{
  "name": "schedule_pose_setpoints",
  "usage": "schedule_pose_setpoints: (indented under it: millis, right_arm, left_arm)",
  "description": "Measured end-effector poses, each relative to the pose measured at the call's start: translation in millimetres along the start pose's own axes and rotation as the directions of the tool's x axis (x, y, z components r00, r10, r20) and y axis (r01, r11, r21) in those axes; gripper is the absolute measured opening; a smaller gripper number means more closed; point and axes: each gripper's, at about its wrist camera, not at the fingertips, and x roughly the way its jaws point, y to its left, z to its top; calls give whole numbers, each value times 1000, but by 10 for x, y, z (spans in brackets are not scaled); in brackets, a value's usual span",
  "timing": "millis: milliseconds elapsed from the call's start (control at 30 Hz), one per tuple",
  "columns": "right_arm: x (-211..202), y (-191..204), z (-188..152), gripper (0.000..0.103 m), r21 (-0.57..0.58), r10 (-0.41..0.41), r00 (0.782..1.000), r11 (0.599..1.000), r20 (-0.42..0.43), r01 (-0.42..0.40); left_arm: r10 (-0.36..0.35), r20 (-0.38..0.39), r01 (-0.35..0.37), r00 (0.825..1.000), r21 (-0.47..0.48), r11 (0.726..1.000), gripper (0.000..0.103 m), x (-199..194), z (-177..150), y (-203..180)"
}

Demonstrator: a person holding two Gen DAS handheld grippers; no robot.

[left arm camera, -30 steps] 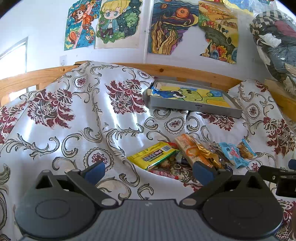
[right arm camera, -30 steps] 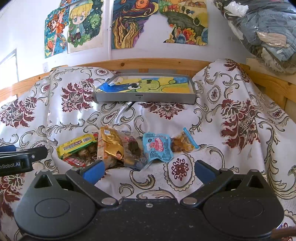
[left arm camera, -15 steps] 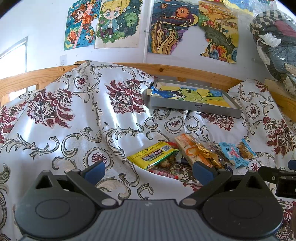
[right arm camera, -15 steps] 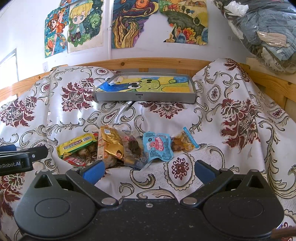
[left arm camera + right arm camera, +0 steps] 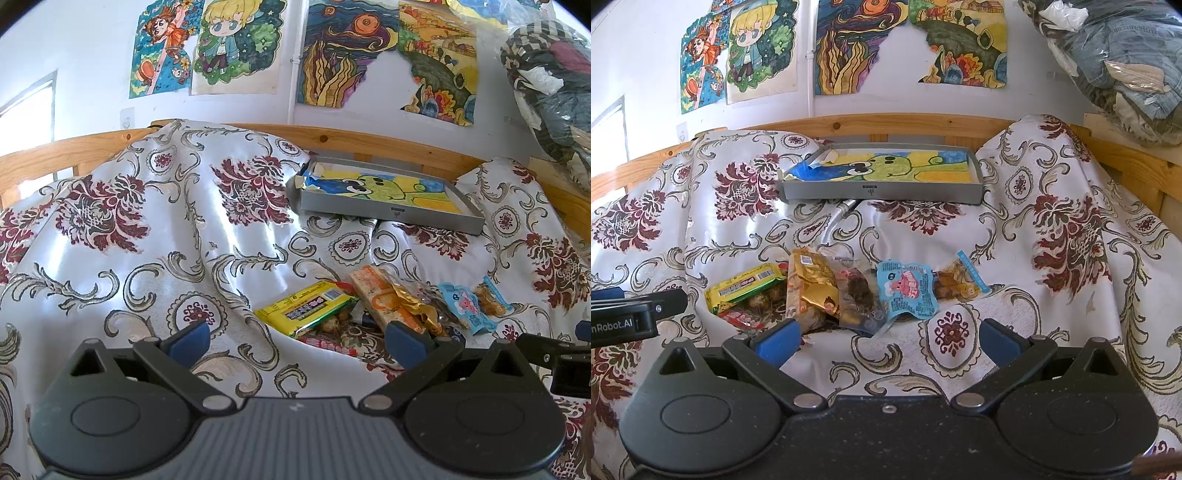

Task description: Organize snacks

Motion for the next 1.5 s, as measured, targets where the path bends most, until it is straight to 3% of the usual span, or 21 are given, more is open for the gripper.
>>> schedule_pose_setpoints:
  millis: [233,400,733,967,1100,1267,1433,1500]
  right_arm:
    - [-3,27,-63,102,-36,12,1000,999,-12,-13]
    - [56,35,1,102,-65,53,998,996,-33,-55]
    - [362,121,208,102,-87,125,990,988,-64,-130]
    - [560,176,307,102,-124,204,977,970,-68,-211]
    - [659,214,306,102,-103,265,962,957,-72,-271]
    - [769,332,296,102,-83,356,930,928,-92,-363]
    - [868,492,295,102,-82,493,853,856,-169,-511]
    - [910,567,290,102,-88,513,836,840,-193,-536]
  left_arm:
    - [20,-66,-19,998,21,1000,102,83,16,6]
    - [18,-60,-12,998,93,996,102,148,130,-34]
    - [-79,-55,88,995,207,974,102,514,403,-54]
    - [-163,-75,176,984,229,958,102,924,485,80]
    - [-182,-50,189,982,223,956,102,1094,498,176]
    - [-212,-78,225,974,273,935,102,1289,524,243]
    - [-241,-127,262,962,202,944,102,1431,511,382]
    - [-251,-136,272,959,179,945,102,1471,509,440]
